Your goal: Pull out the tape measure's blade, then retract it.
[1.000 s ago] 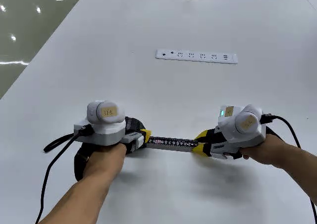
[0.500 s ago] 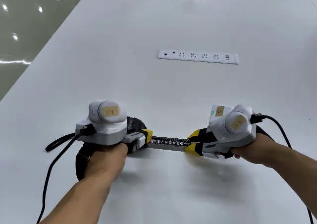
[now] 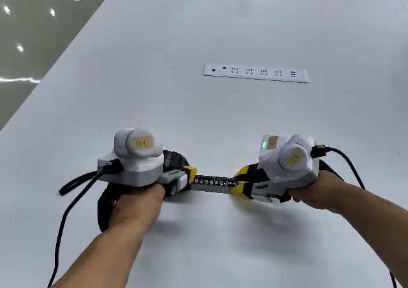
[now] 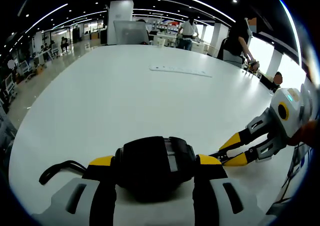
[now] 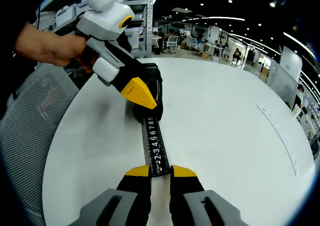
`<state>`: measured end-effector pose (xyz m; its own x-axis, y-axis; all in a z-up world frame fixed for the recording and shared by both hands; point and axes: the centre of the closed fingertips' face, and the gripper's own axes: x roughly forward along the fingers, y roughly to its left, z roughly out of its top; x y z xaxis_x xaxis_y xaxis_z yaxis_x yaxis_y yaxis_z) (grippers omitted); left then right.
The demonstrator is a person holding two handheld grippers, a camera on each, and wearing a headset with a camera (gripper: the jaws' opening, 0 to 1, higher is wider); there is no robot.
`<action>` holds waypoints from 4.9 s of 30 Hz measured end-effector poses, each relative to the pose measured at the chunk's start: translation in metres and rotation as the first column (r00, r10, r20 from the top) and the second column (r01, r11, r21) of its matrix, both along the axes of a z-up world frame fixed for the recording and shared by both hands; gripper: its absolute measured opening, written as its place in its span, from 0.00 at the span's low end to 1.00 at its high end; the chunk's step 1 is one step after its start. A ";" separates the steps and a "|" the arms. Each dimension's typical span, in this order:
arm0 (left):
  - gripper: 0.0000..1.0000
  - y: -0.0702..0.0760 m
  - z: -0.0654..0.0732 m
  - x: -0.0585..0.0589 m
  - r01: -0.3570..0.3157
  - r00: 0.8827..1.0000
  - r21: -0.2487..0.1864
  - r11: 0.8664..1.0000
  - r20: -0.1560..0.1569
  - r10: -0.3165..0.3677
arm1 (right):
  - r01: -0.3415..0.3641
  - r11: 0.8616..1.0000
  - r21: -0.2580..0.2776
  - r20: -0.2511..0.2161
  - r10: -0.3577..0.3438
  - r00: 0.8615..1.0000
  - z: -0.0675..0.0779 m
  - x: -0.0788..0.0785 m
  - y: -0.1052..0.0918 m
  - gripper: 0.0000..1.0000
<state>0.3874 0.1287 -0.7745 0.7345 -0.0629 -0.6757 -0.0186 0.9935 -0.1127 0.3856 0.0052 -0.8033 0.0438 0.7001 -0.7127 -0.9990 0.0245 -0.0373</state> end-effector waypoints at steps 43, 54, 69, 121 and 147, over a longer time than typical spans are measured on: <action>0.57 -0.001 0.002 -0.002 -0.005 1.000 -0.014 1.000 -0.003 0.005 | -0.048 0.999 0.020 0.021 0.048 0.999 0.001 -0.007 0.051 0.10; 0.57 0.000 0.001 -0.001 -0.008 1.000 -0.019 1.000 -0.003 0.008 | -0.065 0.998 0.020 0.023 0.065 0.998 0.001 -0.009 0.062 0.10; 0.58 0.000 0.001 0.000 -0.011 1.000 -0.023 1.000 -0.001 0.011 | -0.097 0.995 0.018 0.033 0.097 0.995 0.000 -0.010 0.072 0.11; 0.61 -0.002 0.001 -0.002 -0.002 1.000 -0.025 1.000 -0.026 0.002 | -0.110 0.994 -0.013 0.053 0.111 0.992 0.004 -0.011 0.068 0.14; 0.70 -0.004 0.009 -0.016 0.067 0.997 -0.016 0.998 -0.029 -0.067 | -0.030 1.000 -0.001 0.042 0.030 0.999 0.015 -0.019 0.034 0.25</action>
<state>0.3715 0.1250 -0.7653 0.7081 -0.1214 -0.6956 0.0443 0.9908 -0.1278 0.3661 0.0392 -0.7882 0.0523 0.7013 -0.7110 -0.9969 -0.0056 -0.0789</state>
